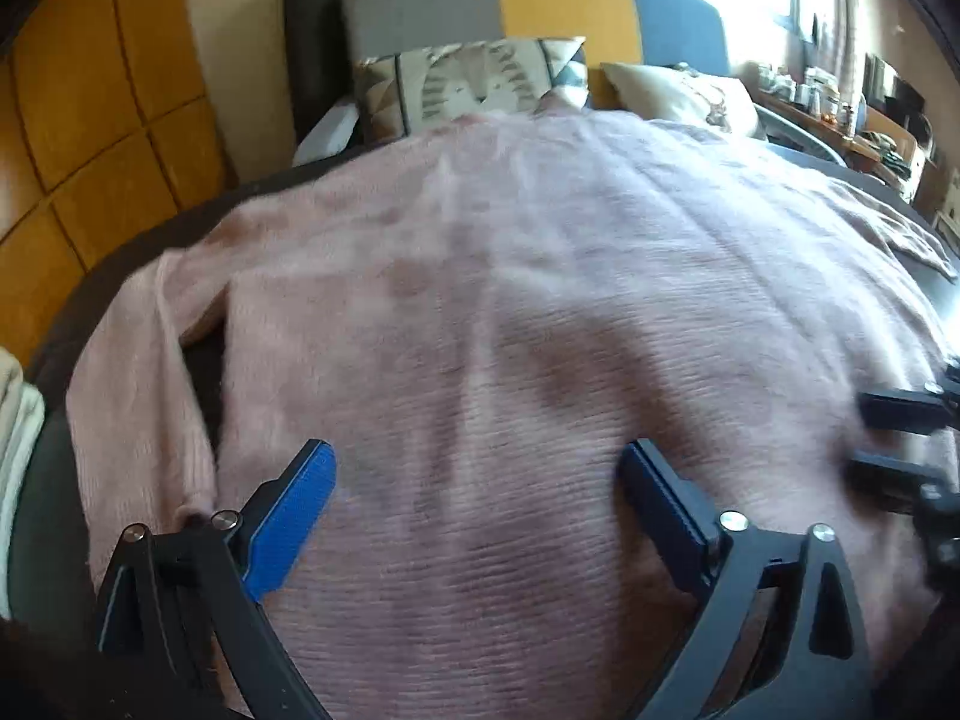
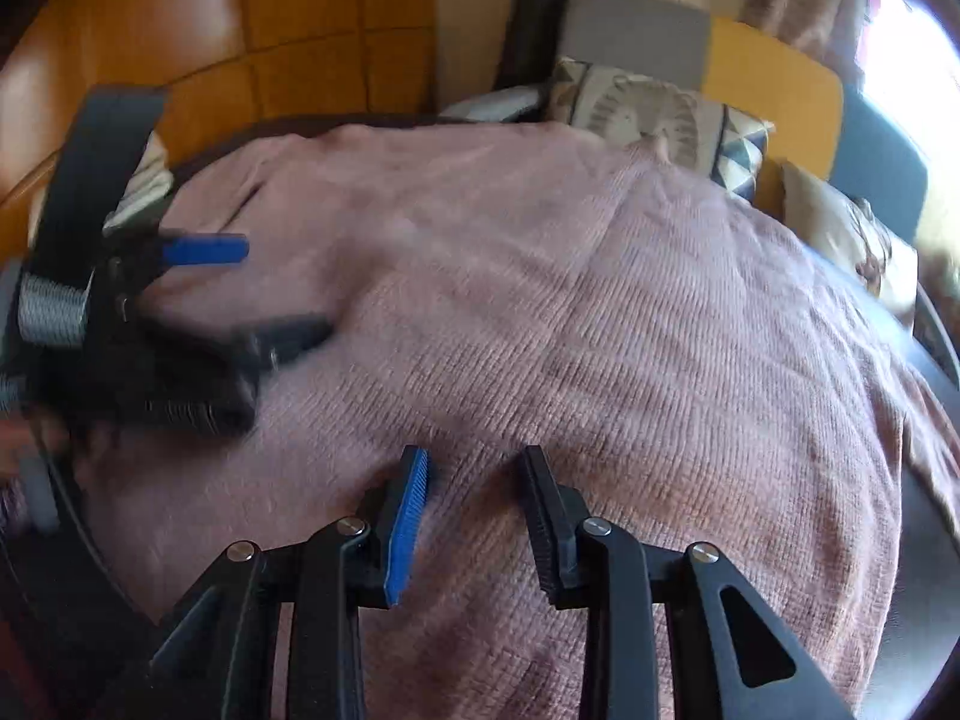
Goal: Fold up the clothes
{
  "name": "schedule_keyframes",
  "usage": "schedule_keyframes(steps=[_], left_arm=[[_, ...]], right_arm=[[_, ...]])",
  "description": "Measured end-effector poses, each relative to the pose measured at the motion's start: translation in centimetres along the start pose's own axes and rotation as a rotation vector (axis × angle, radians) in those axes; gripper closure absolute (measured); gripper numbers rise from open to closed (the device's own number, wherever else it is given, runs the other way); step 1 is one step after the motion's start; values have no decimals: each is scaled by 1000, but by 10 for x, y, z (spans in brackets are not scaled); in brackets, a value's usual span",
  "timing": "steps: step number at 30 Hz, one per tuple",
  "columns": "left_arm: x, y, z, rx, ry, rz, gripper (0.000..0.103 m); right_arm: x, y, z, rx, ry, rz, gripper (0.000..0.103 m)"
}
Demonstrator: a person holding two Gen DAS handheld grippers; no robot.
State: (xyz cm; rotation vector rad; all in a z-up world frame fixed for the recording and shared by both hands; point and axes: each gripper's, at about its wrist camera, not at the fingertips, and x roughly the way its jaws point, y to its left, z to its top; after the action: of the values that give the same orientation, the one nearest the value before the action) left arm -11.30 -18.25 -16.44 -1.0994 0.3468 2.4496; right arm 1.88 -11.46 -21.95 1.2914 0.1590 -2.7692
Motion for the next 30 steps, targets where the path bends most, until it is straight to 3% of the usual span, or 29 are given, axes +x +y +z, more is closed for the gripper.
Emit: schedule_keyframes(steps=[2, 6, 9, 13, 17, 23, 26, 30], left_arm=[[2, 15, -3, -53, 8, -40, 1], [-2, 11, -3, -28, 9, -28, 1], [-9, 10, 1, -43, 10, -18, 1], [-33, -5, -6, -32, -84, -71, 1], [-21, -19, -17, 64, -52, -13, 1], [-21, 3, -13, -58, -3, -54, 1], [-27, 3, -1, -70, -48, -47, 1], [-14, -12, 21, -14, -58, -31, 1]], right_arm=[[-10, -7, -12, -9, 5, 19, 71], [-29, -22, -32, -8, 18, 12, 71], [-32, -33, -26, 65, 31, 37, 72], [-44, -34, -12, 167, -54, 105, 72], [-26, -11, -9, 93, 4, 113, 72], [-38, -5, -27, 7, 30, 139, 70], [-44, -41, -35, 112, 35, 41, 70], [-53, -89, -46, 250, 42, -91, 69]])
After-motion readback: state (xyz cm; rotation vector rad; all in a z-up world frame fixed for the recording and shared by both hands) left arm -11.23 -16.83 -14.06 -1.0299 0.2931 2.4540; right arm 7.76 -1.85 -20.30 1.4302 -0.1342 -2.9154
